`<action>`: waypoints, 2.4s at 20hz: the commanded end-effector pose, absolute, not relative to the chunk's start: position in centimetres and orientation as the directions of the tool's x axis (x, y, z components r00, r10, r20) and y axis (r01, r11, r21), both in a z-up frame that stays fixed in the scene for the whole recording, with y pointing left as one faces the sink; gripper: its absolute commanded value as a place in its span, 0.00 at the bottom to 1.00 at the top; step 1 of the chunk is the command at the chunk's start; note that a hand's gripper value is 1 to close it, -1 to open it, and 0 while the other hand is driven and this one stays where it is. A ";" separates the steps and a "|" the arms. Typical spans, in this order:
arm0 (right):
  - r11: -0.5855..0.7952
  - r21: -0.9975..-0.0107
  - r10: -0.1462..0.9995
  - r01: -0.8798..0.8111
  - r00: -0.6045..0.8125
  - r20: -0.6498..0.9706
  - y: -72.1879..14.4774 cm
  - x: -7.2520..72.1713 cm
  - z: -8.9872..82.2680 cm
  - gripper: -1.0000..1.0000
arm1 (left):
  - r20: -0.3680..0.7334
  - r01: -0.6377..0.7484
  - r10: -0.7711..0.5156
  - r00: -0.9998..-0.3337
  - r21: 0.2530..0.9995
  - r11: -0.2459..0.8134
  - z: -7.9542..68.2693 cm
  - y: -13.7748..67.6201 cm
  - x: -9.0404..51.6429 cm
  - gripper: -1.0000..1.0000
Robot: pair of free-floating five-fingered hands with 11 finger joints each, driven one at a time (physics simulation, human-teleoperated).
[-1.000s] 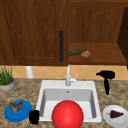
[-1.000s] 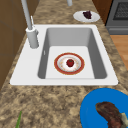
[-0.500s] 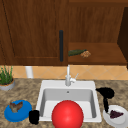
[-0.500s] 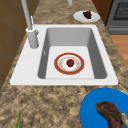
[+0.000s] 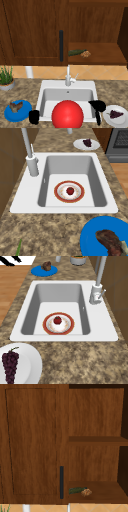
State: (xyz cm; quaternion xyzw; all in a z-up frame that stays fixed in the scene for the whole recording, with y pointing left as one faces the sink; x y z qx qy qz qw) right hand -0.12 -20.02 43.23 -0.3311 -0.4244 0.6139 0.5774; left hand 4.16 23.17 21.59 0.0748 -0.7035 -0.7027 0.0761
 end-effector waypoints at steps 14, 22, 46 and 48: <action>0.106 -0.904 0.967 -0.415 -0.169 0.191 -26.0 5.3 29.5 0.00 | 0.002 0.002 -0.212 -0.977 1.000 0.001 21.6 23.2 4.2 0.50; 0.060 -0.905 0.977 -0.422 -0.162 0.140 -28.0 5.4 27.9 0.50 | 0.007 0.004 -0.220 -0.976 1.000 0.018 21.6 23.1 4.1 0.00; 0.049 -0.910 0.985 -0.412 -0.134 0.113 -28.9 5.4 27.5 0.50 | 0.036 0.041 -0.081 -0.996 0.997 -0.063 29.3 19.5 3.9 0.00; 0.049 -0.910 0.985 -0.412 -0.134 0.113 -28.9 5.4 27.5 0.50 | 0.020 0.029 -0.097 -0.995 0.995 -0.093 29.6 19.5 3.5 0.00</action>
